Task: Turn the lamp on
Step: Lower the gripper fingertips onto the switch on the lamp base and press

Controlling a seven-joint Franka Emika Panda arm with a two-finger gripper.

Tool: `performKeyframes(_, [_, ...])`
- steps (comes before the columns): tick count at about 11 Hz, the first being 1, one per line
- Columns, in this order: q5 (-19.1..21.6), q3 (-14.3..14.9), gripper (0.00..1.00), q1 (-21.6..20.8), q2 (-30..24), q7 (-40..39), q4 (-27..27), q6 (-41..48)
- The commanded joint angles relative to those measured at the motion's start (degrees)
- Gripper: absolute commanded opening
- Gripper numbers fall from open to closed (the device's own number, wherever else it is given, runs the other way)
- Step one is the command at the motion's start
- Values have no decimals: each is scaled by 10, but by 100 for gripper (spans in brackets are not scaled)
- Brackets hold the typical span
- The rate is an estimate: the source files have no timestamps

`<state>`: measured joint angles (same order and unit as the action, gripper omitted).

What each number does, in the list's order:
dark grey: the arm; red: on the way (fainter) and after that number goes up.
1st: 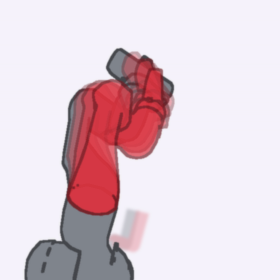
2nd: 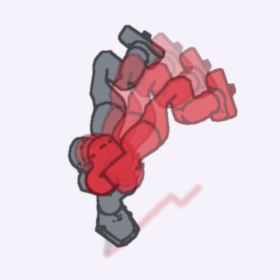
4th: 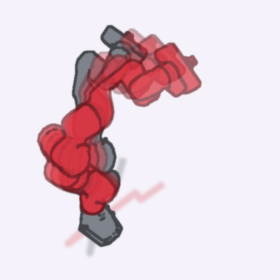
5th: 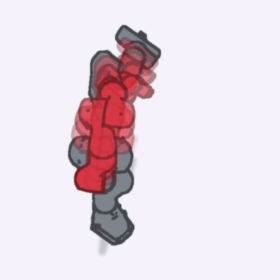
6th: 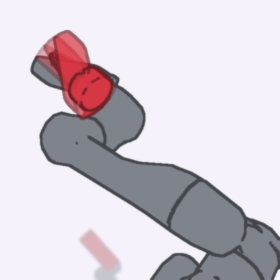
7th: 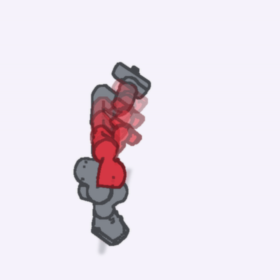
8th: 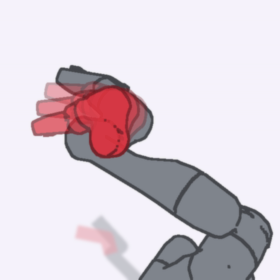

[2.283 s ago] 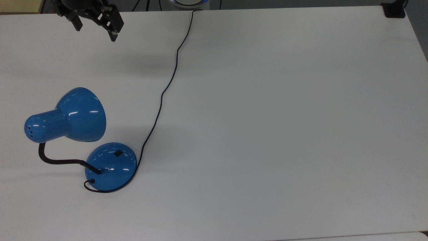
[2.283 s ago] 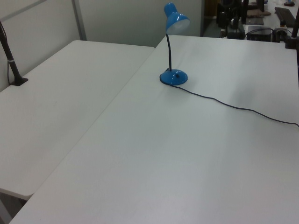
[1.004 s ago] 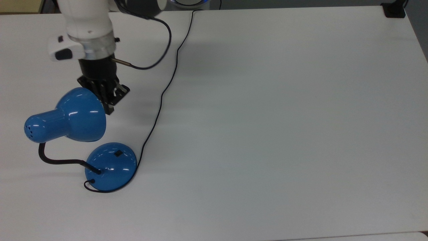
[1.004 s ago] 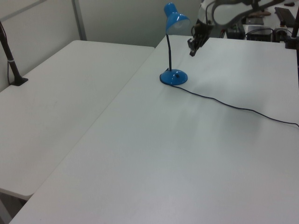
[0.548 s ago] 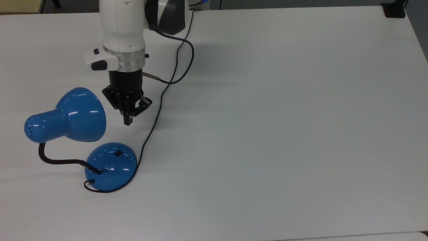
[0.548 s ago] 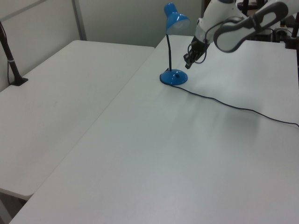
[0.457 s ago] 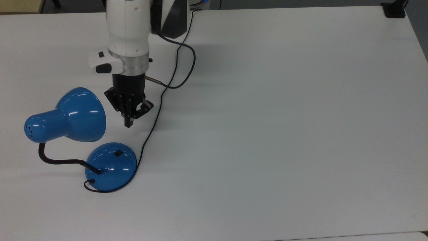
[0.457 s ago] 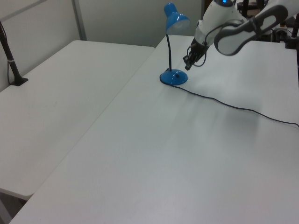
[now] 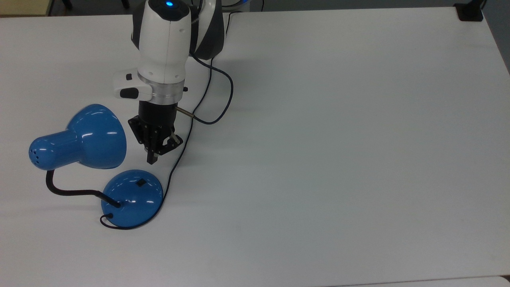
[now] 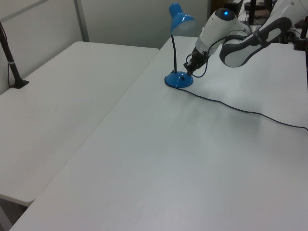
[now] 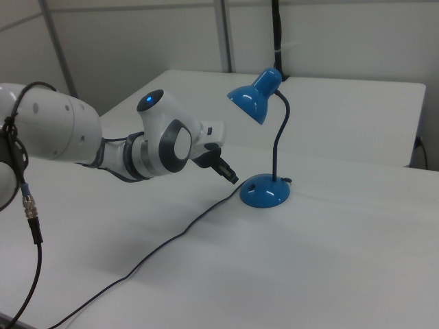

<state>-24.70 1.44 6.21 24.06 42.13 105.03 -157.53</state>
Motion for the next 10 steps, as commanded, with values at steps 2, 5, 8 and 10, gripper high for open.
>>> performKeyframes(2, [-17, 15, 0, -1, 45, 24, -56, -11])
performKeyframes(5, [-17, 22, 0, 1, 78, 23, -97, -11])
performKeyframes(8, [-18, 23, 0, 0, 99, 23, -113, -11])
performKeyframes(10, [-19, 25, 0, 0, 100, 22, -113, -12])
